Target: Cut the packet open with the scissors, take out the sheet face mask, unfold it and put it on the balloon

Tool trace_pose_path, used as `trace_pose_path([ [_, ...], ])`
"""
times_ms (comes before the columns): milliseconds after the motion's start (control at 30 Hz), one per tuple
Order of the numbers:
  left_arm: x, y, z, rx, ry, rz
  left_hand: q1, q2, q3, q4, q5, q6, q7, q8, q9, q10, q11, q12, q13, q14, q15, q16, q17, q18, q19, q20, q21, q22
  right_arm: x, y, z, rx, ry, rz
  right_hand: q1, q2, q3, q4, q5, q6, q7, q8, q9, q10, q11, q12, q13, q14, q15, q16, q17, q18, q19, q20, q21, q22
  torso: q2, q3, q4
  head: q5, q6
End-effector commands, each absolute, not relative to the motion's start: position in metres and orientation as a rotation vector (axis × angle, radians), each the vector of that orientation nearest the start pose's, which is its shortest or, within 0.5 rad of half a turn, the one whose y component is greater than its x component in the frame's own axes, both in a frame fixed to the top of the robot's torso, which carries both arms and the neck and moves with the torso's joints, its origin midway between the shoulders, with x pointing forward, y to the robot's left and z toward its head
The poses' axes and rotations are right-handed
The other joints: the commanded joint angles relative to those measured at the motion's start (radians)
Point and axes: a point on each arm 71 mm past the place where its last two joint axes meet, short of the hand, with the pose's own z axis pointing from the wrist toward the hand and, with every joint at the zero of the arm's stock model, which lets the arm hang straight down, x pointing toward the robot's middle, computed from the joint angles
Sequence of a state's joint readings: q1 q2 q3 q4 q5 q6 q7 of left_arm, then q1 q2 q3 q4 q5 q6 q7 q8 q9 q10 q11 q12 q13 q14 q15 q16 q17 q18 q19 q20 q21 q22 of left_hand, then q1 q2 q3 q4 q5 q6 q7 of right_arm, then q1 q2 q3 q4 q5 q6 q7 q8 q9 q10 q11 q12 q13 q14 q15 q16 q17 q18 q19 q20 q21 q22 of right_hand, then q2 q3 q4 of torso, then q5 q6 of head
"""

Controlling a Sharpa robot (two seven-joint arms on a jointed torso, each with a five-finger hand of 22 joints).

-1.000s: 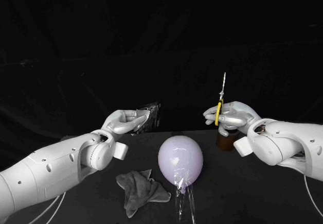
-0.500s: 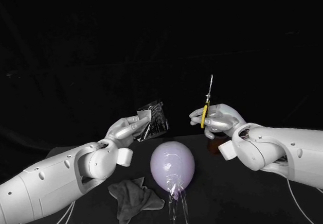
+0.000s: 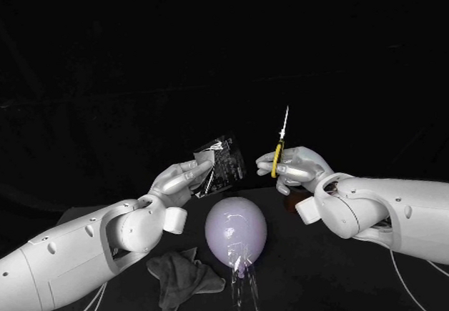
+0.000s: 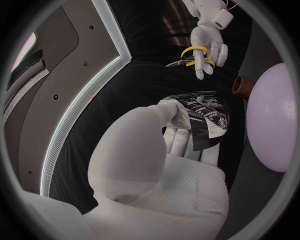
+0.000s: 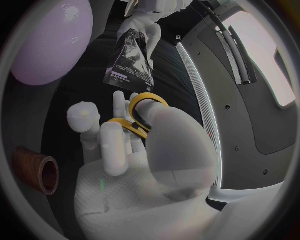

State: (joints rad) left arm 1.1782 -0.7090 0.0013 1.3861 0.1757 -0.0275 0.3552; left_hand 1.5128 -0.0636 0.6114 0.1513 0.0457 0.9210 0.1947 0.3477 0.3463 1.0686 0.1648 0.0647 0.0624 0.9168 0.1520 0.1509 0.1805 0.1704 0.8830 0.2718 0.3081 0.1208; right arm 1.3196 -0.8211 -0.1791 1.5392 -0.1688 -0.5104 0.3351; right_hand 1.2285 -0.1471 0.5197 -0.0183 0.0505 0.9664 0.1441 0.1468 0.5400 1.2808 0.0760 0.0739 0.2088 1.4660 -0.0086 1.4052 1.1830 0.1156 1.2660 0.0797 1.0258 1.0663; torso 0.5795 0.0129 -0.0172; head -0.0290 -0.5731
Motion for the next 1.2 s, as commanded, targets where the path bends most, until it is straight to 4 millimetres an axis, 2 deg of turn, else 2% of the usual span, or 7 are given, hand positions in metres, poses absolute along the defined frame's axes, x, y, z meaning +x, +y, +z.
trace_pose_path([
  [33, 0.507, 0.162, -0.181, -1.247, 1.527, -1.954, -0.007, 0.003, 0.001, -0.007, 0.003, -0.007, 0.004, 0.004, 0.001, 0.003, 0.0, -0.003, -0.001, 0.008, -0.003, 0.005, 0.002, 0.013, 0.008, -0.003, 0.004, 0.001, 0.491, -0.198, -0.168, 0.895, 1.464, 1.327, -0.021, -0.013, -0.005, 0.014, -0.002, -0.03, 0.021, -0.011, -0.007, -0.03, 0.009, -0.015, -0.016, 0.035, 0.011, 0.008, 0.005, 0.002, 0.001, 0.012, -0.007, -0.003, 0.0, 0.0001, 0.0001, -0.008, -0.002],
  [167, 0.507, 0.161, -0.179, -1.234, 1.549, -1.963, -0.008, 0.004, 0.001, -0.008, 0.003, -0.007, 0.006, 0.004, 0.002, 0.004, 0.001, -0.002, 0.0, 0.009, -0.003, 0.005, 0.002, 0.013, 0.008, -0.003, 0.004, 0.002, 0.49, -0.194, -0.167, 0.885, 1.461, 1.34, -0.033, -0.039, -0.035, 0.033, -0.002, -0.047, 0.037, -0.034, -0.023, -0.111, 0.032, -0.015, -0.062, 0.033, 0.03, 0.012, 0.006, 0.01, -0.014, 0.031, -0.045, -0.034, 0.0, 0.0006, -0.0001, -0.011, -0.004],
  [300, 0.509, 0.162, -0.178, -1.227, 1.557, -1.963, -0.009, 0.004, 0.001, -0.009, 0.003, -0.007, 0.006, 0.005, 0.002, 0.004, 0.001, -0.002, 0.0, 0.009, -0.003, 0.005, 0.002, 0.013, 0.008, -0.003, 0.005, 0.002, 0.49, -0.192, -0.167, 0.88, 1.458, 1.343, -0.033, -0.049, -0.069, 0.042, -0.002, -0.069, 0.049, -0.054, -0.036, -0.174, 0.046, -0.016, -0.093, 0.031, 0.042, 0.013, 0.005, 0.016, -0.023, 0.044, -0.071, -0.056, 0.0, 0.0001, -0.0004, -0.017, -0.007],
  [433, 0.512, 0.165, -0.177, -1.225, 1.553, -1.955, -0.009, 0.004, 0.001, -0.009, 0.003, -0.007, 0.007, 0.005, 0.002, 0.004, 0.001, -0.002, 0.0, 0.01, -0.003, 0.006, 0.002, 0.013, 0.008, -0.004, 0.005, 0.002, 0.489, -0.191, -0.167, 0.874, 1.462, 1.347, -0.027, -0.051, -0.101, 0.05, -0.002, -0.094, 0.061, -0.072, -0.047, -0.221, 0.059, -0.014, -0.116, 0.028, 0.053, 0.015, 0.004, 0.02, -0.028, 0.055, -0.089, -0.069, -0.001, 0.0006, -0.0009, -0.015, -0.009],
  [600, 0.515, 0.166, -0.175, -1.214, 1.557, -1.946, -0.009, 0.004, 0.001, -0.009, 0.003, -0.007, 0.007, 0.005, 0.002, 0.004, 0.001, -0.002, 0.0, 0.01, -0.003, 0.006, 0.002, 0.013, 0.008, -0.004, 0.005, 0.002, 0.488, -0.189, -0.167, 0.862, 1.463, 1.353, -0.015, -0.044, -0.135, 0.059, -0.002, -0.104, 0.066, -0.079, -0.056, -0.238, 0.064, -0.013, -0.135, 0.026, 0.058, 0.016, 0.001, 0.025, -0.03, 0.065, -0.104, -0.081, 0.0, 0.0003, 0.0002, -0.018, -0.009],
  [867, 0.514, 0.163, -0.173, -1.195, 1.576, -1.96, -0.01, 0.004, 0.001, -0.01, 0.003, -0.006, 0.007, 0.005, 0.002, 0.005, 0.001, -0.002, 0.0, 0.01, -0.003, 0.006, 0.002, 0.012, 0.009, -0.004, 0.005, 0.002, 0.489, -0.185, -0.167, 0.851, 1.469, 1.358, -0.007, -0.038, -0.149, 0.063, -0.002, -0.108, 0.067, -0.08, -0.06, -0.244, 0.065, -0.013, -0.142, 0.027, 0.06, 0.02, 0.01, 0.026, -0.029, 0.067, -0.108, -0.083, 0.0, 0.0002, 0.0, -0.018, -0.007],
  [1200, 0.511, 0.159, -0.171, -1.169, 1.598, -1.993, -0.011, 0.005, 0.0, -0.012, 0.003, -0.006, 0.007, 0.006, 0.003, 0.007, 0.001, -0.002, 0.0, 0.012, -0.003, 0.006, 0.002, 0.012, 0.009, -0.004, 0.006, 0.002, 0.491, -0.181, -0.168, 0.843, 1.478, 1.364, 0.003, -0.029, -0.155, 0.064, -0.002, -0.108, 0.067, -0.079, -0.062, -0.244, 0.065, -0.011, -0.144, 0.026, 0.06, 0.02, 0.007, 0.027, -0.028, 0.068, -0.11, -0.085, 0.0, -0.0001, 0.0, -0.015, -0.013],
])
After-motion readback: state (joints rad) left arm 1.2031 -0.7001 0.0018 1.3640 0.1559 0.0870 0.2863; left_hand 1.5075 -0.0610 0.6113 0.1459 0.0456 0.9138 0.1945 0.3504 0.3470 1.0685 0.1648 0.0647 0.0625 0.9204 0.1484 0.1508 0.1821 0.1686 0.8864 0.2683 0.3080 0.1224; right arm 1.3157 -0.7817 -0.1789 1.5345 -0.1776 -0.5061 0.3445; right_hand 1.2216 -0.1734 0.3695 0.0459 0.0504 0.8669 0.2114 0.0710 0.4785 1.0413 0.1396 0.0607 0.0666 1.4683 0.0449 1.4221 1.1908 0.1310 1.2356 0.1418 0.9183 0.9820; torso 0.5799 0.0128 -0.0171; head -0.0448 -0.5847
